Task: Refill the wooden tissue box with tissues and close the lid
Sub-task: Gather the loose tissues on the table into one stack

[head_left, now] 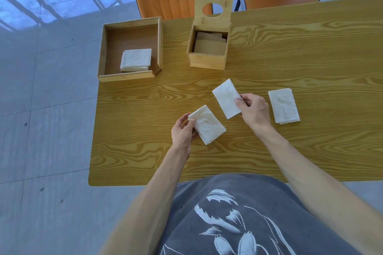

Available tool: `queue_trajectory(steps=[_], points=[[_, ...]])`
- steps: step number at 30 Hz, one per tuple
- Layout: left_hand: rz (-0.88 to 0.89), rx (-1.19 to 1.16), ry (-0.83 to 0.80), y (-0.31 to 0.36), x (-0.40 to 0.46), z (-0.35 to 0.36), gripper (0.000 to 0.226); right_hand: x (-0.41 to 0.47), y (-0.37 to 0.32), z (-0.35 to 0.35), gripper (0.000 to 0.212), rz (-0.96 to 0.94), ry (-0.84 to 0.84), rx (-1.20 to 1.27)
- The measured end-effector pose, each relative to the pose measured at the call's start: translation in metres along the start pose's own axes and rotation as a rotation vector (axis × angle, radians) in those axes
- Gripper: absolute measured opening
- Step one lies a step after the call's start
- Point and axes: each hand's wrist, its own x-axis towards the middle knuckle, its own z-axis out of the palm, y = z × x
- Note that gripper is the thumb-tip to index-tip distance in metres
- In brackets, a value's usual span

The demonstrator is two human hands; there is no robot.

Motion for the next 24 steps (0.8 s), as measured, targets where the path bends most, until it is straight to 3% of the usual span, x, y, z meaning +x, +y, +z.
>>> queue_trajectory(steps=[4, 9, 12, 17, 24], points=[[0.008, 0.004, -0.005, 0.0, 0.0, 0.0, 0.025, -0.011, -0.009, 0.005, 0.013, 0.125, -0.276, 0.298], [-0.002, -0.009, -0.012, 0.002, -0.003, 0.0, 0.015, -0.022, -0.006, 0.018, 0.017, 0.181, -0.461, 0.29], [-0.005, 0.005, -0.011, 0.003, -0.004, 0.0, 0.012, -0.024, -0.002, 0.021, 0.018, 0.184, -0.473, 0.277], [-0.021, 0.003, 0.017, 0.003, -0.004, 0.002, 0.038, -0.024, 0.002, 0.024, 0.019, 0.161, -0.431, 0.141], [0.004, -0.003, -0.026, -0.001, -0.005, 0.002, 0.035, -0.028, 0.004, 0.034, 0.021, 0.023, -0.306, -0.186]])
